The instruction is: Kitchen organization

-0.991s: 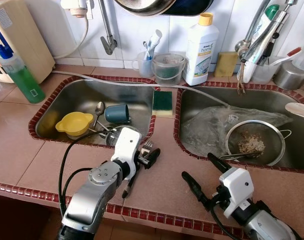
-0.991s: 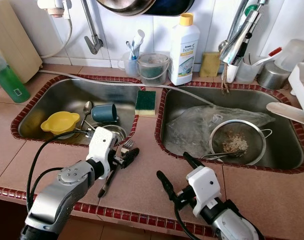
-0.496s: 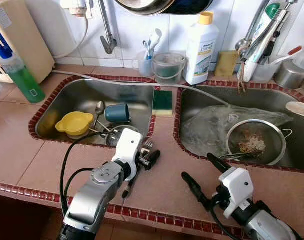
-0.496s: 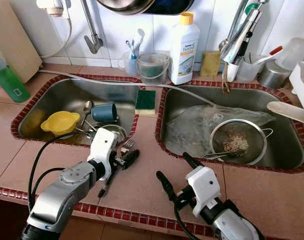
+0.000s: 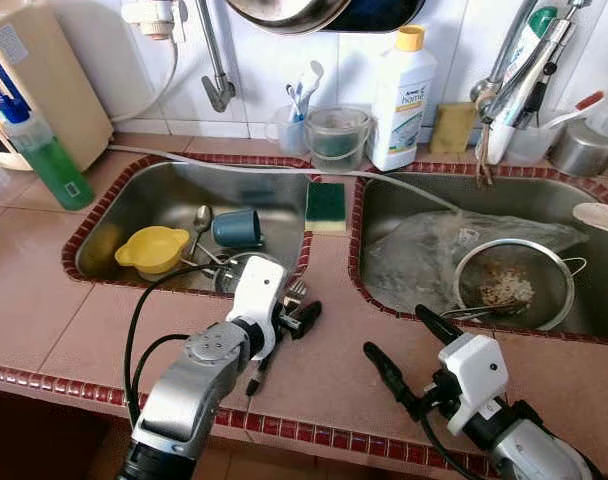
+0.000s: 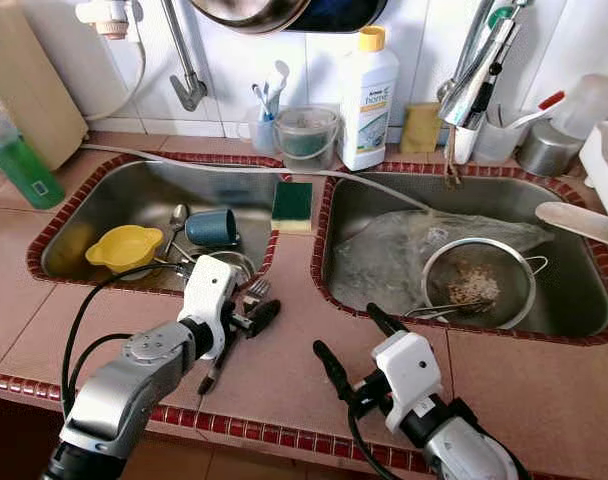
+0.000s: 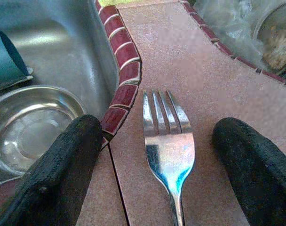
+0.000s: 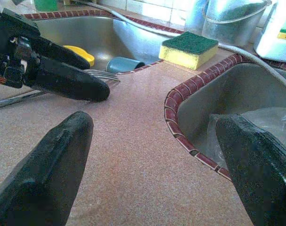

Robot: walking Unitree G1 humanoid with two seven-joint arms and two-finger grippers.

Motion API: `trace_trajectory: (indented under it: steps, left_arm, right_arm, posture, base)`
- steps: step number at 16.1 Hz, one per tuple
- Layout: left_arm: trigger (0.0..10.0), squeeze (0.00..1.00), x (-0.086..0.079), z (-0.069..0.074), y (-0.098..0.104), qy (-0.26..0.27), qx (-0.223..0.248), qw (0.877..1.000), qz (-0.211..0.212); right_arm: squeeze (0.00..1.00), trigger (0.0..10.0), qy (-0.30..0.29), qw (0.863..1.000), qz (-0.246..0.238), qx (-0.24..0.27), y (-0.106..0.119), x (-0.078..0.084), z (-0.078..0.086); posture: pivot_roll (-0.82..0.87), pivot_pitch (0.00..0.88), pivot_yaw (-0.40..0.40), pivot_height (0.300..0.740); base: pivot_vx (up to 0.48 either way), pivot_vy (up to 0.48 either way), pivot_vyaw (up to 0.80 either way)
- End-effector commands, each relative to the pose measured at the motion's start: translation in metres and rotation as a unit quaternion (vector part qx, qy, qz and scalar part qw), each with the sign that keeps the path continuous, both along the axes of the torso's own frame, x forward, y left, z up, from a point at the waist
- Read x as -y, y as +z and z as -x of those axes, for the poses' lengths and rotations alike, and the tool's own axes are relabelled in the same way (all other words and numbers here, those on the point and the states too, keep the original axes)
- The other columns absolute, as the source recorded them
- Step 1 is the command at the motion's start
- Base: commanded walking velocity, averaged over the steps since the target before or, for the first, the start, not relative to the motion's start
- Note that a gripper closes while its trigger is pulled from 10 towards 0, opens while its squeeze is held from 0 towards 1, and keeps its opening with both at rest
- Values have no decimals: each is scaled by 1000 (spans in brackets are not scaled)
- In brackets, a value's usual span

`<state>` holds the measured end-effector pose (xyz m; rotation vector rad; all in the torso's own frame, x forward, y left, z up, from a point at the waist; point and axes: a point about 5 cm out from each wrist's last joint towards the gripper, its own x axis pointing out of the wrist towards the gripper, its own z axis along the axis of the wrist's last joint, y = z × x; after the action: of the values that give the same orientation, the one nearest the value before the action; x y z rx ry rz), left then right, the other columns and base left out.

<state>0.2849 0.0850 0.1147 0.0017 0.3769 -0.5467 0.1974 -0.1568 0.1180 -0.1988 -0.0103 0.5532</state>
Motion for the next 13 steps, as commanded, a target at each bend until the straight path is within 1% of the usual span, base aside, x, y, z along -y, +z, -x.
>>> trace_trajectory:
  steps: [1,2,3,4,5,7,8,12,13]
  left_arm:
    - [2392,0,-2,4,-15,-9,-40,999,4]
    - [824,0,-3,4,-15,-12,-32,999,-4]
    - [627,0,-4,3,-17,-8,-34,999,-11]
    - [0,0,-4,3,-17,-12,-34,999,-12]
    - [431,0,-4,3,-17,-13,-34,999,-14]
    - [314,0,-4,2,-16,-17,-33,999,-13]
    - [627,0,-3,2,-16,-19,-30,999,-16]
    - [667,0,-4,1,-15,-26,-16,999,-34]
    - [510,0,-4,2,-15,-26,-16,999,-35]
  right_arm:
    - [0,10000,6,1000,-2,9,5,-5,0]
    - [0,10000,6,1000,-1,9,5,-5,0]
    - [0,10000,5,1000,-1,10,5,-5,1]
    - [0,10000,5,1000,-1,10,5,-5,0]
    - [0,10000,5,1000,-1,11,5,-5,0]
    - [0,10000,5,1000,0,11,5,-5,0]
    - [0,10000,4,1000,0,12,6,-4,0]
    - [0,10000,2,1000,1,14,7,-3,-1]
    - [0,10000,1,1000,1,14,7,-3,-1]
  posture:
    - [-306,109,106,740]
    - [-308,106,107,740]
    - [-309,107,109,740]
    - [-311,106,110,740]
    - [-312,104,111,740]
    - [-313,103,111,740]
    - [-313,101,112,740]
    - [-313,105,113,740]
    - [-312,107,110,740]
  base:
    - [0,0,0]
    - [0,0,0]
    - [0,0,0]
    - [0,0,0]
    - [0,0,0]
    - [0,0,0]
    - [0,0,0]
    - [0,0,0]
    - [0,0,0]
